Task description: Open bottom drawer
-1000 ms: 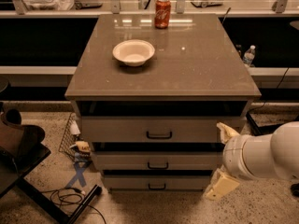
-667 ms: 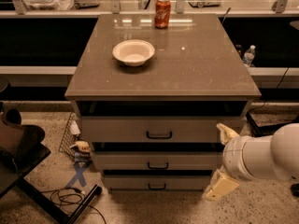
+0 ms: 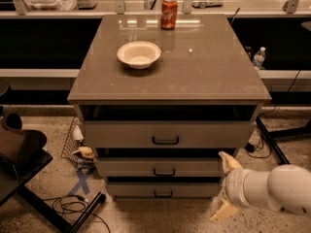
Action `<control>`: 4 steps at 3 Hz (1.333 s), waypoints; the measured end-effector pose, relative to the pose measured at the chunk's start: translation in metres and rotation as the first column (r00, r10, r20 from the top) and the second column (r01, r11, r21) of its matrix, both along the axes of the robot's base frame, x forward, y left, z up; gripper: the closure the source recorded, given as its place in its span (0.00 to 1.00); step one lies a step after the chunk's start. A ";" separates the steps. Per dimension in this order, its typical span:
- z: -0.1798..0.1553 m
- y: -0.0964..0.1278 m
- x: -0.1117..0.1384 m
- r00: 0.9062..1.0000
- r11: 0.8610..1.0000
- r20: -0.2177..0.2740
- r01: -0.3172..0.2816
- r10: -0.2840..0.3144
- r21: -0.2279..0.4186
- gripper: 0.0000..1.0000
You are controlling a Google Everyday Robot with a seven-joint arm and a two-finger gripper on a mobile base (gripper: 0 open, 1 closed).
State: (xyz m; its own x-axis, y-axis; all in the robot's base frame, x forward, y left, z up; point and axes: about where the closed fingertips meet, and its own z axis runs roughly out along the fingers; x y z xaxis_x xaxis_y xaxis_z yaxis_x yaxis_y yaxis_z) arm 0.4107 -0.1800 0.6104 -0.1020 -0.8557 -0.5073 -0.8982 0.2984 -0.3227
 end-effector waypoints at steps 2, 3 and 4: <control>-0.140 -0.024 0.013 0.999 0.999 0.030 -0.040 0.040 -0.006 0.00; -0.190 -0.032 0.012 0.999 0.998 0.004 -0.036 0.036 -0.046 0.00; -0.190 -0.032 0.012 0.999 0.998 0.004 -0.036 0.036 -0.046 0.00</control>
Offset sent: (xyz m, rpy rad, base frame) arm 0.0162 -0.0369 -0.2259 -0.0074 -0.0138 0.0559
